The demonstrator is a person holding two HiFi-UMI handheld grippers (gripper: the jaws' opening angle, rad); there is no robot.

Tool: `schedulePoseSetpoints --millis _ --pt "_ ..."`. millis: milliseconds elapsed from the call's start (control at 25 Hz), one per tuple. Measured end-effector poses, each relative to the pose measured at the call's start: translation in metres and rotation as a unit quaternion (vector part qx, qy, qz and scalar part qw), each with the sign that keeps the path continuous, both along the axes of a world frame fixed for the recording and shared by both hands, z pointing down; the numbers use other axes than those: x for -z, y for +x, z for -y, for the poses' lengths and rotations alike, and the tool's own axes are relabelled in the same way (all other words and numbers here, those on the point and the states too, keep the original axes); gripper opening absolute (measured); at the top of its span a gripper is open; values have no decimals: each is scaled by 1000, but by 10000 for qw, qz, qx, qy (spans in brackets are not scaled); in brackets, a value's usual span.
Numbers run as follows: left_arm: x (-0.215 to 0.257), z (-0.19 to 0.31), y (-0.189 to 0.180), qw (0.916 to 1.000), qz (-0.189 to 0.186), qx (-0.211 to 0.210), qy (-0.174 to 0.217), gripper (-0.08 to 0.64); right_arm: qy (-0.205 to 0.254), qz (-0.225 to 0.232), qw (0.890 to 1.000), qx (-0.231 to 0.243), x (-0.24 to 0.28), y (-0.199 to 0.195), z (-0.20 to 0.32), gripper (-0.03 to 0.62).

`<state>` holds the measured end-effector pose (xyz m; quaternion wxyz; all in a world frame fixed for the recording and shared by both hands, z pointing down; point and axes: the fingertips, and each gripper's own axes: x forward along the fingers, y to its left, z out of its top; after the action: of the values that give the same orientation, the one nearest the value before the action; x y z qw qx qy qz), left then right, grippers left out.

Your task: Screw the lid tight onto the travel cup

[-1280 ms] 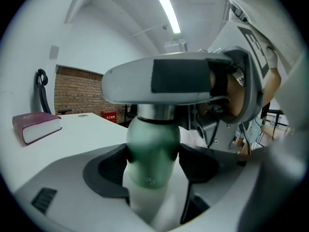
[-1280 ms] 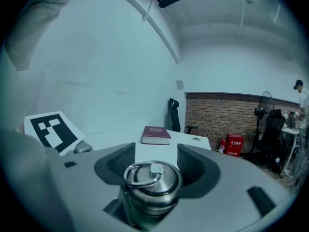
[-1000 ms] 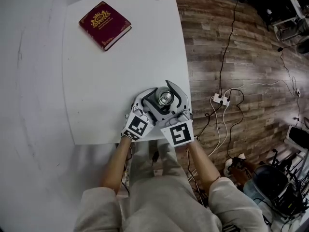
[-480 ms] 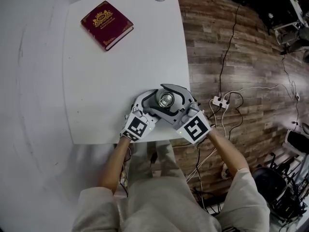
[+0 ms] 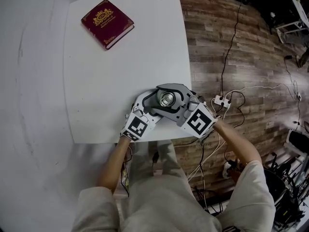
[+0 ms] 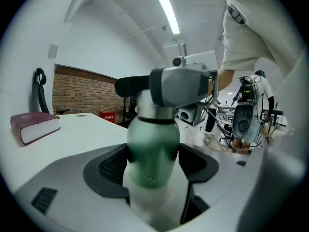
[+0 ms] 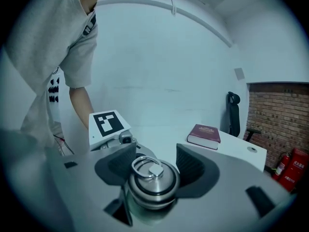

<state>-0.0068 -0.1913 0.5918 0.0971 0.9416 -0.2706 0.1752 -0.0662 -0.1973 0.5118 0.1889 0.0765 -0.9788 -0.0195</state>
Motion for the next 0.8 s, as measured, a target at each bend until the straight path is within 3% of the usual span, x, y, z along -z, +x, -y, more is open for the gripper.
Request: schedulePoseSetpoints --millis 160,400,640,800 --pt "0 0 -1 10000 10 1 7 319 62 31 9999 -150 0 0 1 255" --pt "-1 0 -1 10000 8 6 -2 319 144 192 9930 -1158 1 5 11 253" --pt "0 1 0 10000 31 6 -2 319 267 156 9762 -2146 1 10 20 253" --pt "0 0 1 10000 36 11 11 319 372 200 9589 -2804 2 15 25 253"
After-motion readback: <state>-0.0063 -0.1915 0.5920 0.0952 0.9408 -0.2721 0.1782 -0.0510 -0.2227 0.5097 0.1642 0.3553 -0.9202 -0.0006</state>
